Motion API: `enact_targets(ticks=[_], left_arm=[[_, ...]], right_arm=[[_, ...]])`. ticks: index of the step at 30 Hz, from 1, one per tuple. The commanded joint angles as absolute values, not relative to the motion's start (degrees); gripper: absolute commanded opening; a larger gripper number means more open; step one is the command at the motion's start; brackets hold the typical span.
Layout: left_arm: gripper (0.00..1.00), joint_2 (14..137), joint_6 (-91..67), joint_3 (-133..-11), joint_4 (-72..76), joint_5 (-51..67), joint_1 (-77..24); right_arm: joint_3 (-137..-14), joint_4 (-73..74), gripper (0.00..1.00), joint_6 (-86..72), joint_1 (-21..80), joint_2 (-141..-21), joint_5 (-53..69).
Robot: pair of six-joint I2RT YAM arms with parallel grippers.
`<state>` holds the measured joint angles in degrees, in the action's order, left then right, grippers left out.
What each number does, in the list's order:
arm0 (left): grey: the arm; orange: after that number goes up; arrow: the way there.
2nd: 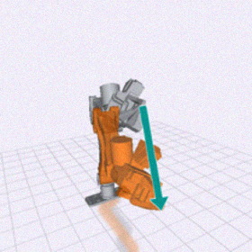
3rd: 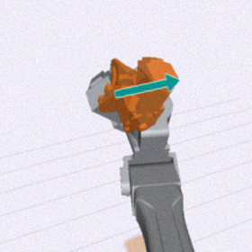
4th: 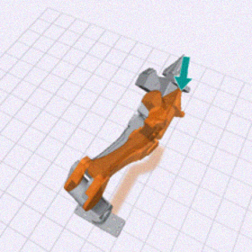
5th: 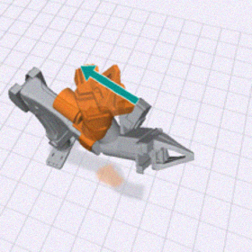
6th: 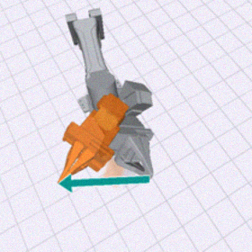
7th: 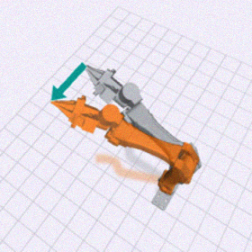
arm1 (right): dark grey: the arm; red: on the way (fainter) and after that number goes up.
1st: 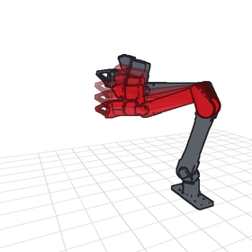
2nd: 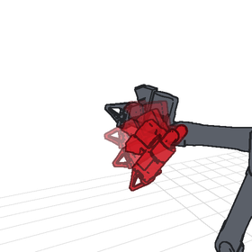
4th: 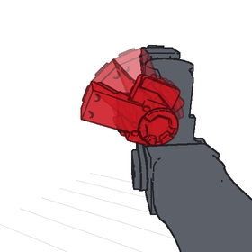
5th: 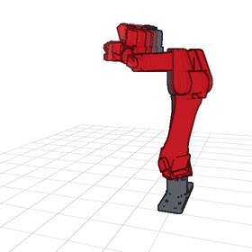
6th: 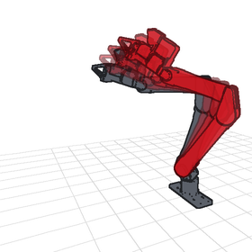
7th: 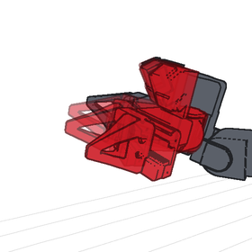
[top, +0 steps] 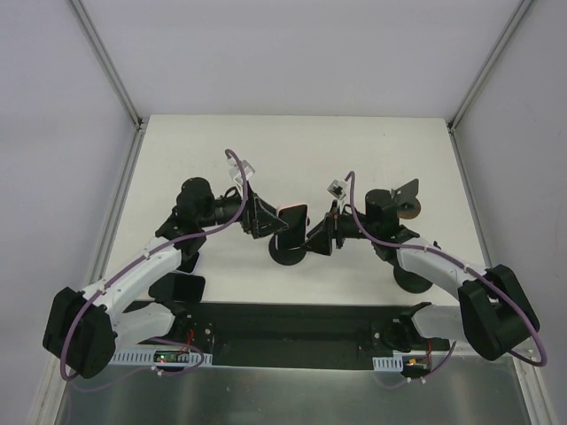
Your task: Place the phone on the phone stand
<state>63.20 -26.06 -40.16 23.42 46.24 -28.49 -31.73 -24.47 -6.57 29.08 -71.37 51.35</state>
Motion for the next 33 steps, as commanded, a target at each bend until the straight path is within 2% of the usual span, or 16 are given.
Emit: enact_targets(ticks=[1, 5, 6, 8, 10, 13, 15, 18, 23, 27, 29, 32, 33], left_arm=[[0.7, 54.9, -27.0, -34.0, 23.8, 40.8, -28.7], [0.64, 48.6, -27.3, -27.2, 24.2, 36.0, -28.7], [0.54, 47.6, -26.6, -25.9, 25.2, 36.4, -28.9], [0.47, 48.3, -24.9, -24.3, 25.5, 39.1, -29.7], [0.49, 51.1, -21.2, -24.9, 24.9, 39.4, -32.8], [0.62, 54.7, -16.4, -25.1, 25.2, 33.4, -38.3], [0.63, 57.7, -16.0, -24.9, 27.3, 31.8, -39.8], [0.61, 61.1, -17.0, -24.4, 32.0, 31.0, -40.1], [0.49, 62.2, -18.5, -23.7, 36.5, 29.5, -40.1], [0.47, 60.3, -17.6, -22.1, 35.9, 27.8, -40.2], [0.4, 60.5, -17.4, -22.3, 35.3, 27.5, -40.2], [0.22, 62.0, -18.7, -23.3, 35.5, 27.7, -40.1], [0.07, 62.4, -19.2, -23.6, 35.5, 27.6, -40.2]], right_arm=[[-35.2, -30.6, 0.81, -7.9, 30.4, -72.7, 52.5], [-35.7, -30.7, 0.8, -8.2, 30.3, -73.0, 51.2], [-35.8, -30.7, 0.8, -8.2, 30.3, -73.0, 51.1], [-36.1, -30.7, 0.8, -8.2, 30.4, -73.2, 50.8], [-36.5, -30.7, 0.8, -8.2, 30.3, -73.9, 50.9], [-36.8, -30.7, 0.79, -8.5, 30.3, -74.3, 51.0], [-36.6, -30.7, 0.78, -8.6, 30.4, -73.5, 50.9], [-36.2, -30.5, 0.78, -8.7, 30.4, -72.7, 50.8], [-35.9, -29.3, 0.78, -7.9, 30.4, -72.6, 51.2], [-35.9, -29.3, 0.78, -7.6, 30.3, -73.2, 51.6], [-36.4, -29.3, 0.77, -7.6, 30.6, -73.7, 52.0], [-37.0, -29.8, 0.75, -7.7, 30.9, -74.8, 52.7], [-37.1, -29.9, 0.75, -7.7, 31.1, -74.8, 52.9]])
